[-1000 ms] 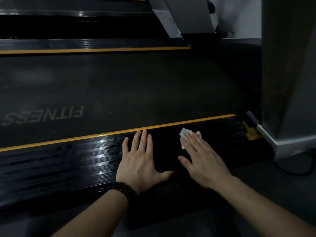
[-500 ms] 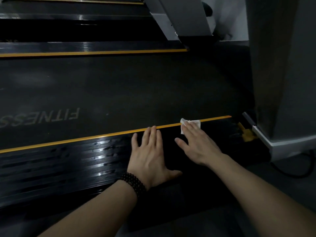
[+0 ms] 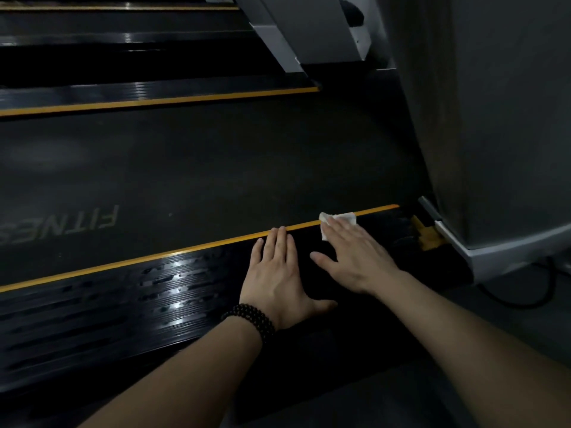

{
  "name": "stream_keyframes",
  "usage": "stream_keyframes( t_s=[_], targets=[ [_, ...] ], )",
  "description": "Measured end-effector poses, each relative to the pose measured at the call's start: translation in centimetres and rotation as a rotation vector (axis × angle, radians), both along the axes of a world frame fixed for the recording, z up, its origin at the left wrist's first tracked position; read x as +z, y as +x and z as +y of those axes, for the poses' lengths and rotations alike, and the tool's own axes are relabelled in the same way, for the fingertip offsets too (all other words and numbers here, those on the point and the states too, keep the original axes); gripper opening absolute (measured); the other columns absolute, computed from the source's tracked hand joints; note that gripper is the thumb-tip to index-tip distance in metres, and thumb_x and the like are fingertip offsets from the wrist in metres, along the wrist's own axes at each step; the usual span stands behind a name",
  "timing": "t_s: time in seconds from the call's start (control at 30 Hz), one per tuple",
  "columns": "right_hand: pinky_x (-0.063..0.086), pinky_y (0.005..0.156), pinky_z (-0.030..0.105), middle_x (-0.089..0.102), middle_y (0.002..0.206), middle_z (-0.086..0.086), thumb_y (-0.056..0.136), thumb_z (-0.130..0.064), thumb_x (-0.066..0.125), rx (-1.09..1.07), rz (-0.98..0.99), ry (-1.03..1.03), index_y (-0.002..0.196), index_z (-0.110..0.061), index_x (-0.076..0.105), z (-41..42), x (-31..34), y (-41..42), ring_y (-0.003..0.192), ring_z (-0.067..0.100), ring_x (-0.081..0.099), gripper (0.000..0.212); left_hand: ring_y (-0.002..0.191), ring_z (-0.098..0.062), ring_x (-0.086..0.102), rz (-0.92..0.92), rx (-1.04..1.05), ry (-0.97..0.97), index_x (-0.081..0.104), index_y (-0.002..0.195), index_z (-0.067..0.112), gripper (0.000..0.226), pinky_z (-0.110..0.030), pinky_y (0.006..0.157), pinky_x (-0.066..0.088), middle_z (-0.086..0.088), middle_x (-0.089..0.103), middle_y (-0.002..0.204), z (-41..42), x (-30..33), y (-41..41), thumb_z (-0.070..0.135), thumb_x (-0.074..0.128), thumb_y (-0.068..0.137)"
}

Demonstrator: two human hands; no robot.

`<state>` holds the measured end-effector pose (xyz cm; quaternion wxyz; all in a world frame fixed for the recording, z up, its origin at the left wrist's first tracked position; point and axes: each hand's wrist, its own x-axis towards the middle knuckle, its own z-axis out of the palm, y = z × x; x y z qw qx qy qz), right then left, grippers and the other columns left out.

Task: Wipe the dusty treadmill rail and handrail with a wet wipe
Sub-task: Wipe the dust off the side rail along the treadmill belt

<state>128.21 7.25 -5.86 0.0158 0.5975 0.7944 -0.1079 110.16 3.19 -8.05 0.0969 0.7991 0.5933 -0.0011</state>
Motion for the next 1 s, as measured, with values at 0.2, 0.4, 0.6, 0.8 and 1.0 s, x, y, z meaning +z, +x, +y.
stream_keyframes(
  t_s=[0.2,0.4,0.6,0.8,1.0],
  targets=[
    [0.005,0.124,0.034,-0.003,0.166,-0.009,0.099,-0.059,0.032,0.127,0.013,-0.026,0.160,-0.023,0.008,-3.7,-0.1,-0.8,0.150,0.002,-0.009,0.074,0.153,-0.024,-0.022,-0.002,-0.019,0.009,-0.010,0.158,0.005,0.128,-0.047,0.126,-0.004,-0.014,-0.019,0.167,-0.1,-0.1,-0.1,0.092,0.031,0.074],
    [0.008,0.120,0.029,0.001,0.166,-0.014,0.100,-0.060,0.033,-0.054,0.060,-0.002,0.160,-0.021,0.012,0.2,0.2,0.0,0.151,0.003,-0.002,0.075,0.154,-0.024,-0.019,0.020,-0.012,0.009,-0.007,0.159,0.004,0.138,-0.047,0.126,-0.001,-0.014,-0.017,0.167,-0.1,0.1,0.0,0.100,0.029,0.067],
    [0.001,0.124,0.035,-0.003,0.166,-0.012,0.098,-0.062,0.028,0.108,-0.042,-0.026,0.159,-0.027,0.008,-2.1,0.0,2.2,0.149,0.000,-0.010,0.074,0.153,-0.024,-0.021,0.031,-0.016,-0.005,-0.010,0.158,0.004,0.139,-0.047,0.126,-0.002,-0.014,-0.020,0.166,0.1,0.2,-0.1,0.101,0.026,0.067],
    [-0.002,0.119,0.029,0.002,0.166,-0.011,0.102,-0.057,0.032,-0.022,-0.004,-0.017,0.160,-0.021,0.013,1.2,0.4,2.1,0.151,0.005,-0.003,0.071,0.153,-0.025,-0.021,0.038,-0.019,0.000,-0.009,0.159,0.003,0.141,-0.048,0.126,-0.002,-0.015,-0.019,0.167,0.1,0.0,0.0,0.103,0.022,0.064],
    [0.001,0.123,0.030,-0.002,0.165,-0.013,0.092,-0.066,0.021,0.157,0.024,-0.023,0.159,-0.028,0.009,-3.5,-0.5,1.7,0.149,-0.001,-0.011,0.079,0.153,-0.025,-0.021,0.021,-0.013,0.006,-0.009,0.159,0.005,0.137,-0.049,0.125,-0.003,-0.014,-0.018,0.167,0.1,-0.3,0.0,0.102,0.023,0.067]
  ],
)
